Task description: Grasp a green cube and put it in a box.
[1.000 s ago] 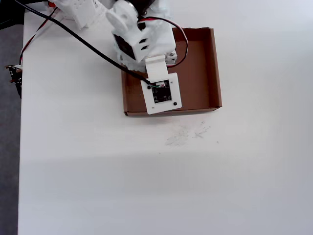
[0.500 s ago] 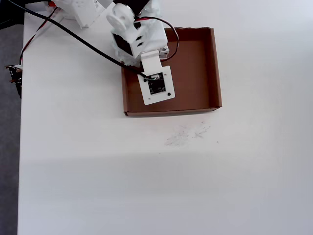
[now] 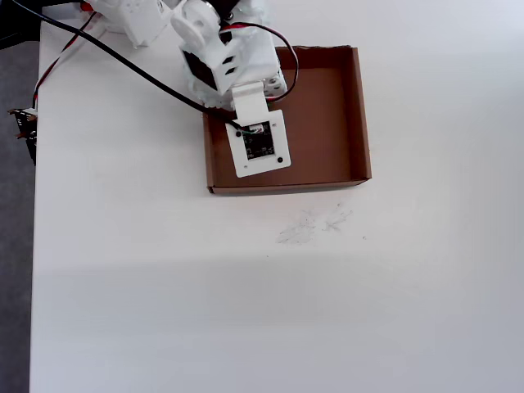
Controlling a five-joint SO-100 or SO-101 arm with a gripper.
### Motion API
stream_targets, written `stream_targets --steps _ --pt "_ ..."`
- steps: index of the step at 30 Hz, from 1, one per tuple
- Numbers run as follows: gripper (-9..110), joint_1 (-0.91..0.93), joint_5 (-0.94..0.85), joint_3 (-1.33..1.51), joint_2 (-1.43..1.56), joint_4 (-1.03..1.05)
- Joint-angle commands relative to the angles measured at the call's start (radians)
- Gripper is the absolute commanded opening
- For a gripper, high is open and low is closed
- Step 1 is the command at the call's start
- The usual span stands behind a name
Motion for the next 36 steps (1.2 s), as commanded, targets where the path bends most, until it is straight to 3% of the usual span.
stream_targets --steps 1,7,15,25,36 --pt "27 0.071 -0.012 -0.13 0.048 0.049" --pt "25 0.224 -0.095 -0.16 0.158 -0.11" --pt "23 0.471 -0.288 -0.15 0.304 -0.055" --pt "18 0.615 -0.428 0.256 0.653 -0.087" --pt "16 0.653 -0.494 0.565 1.052 0.08"
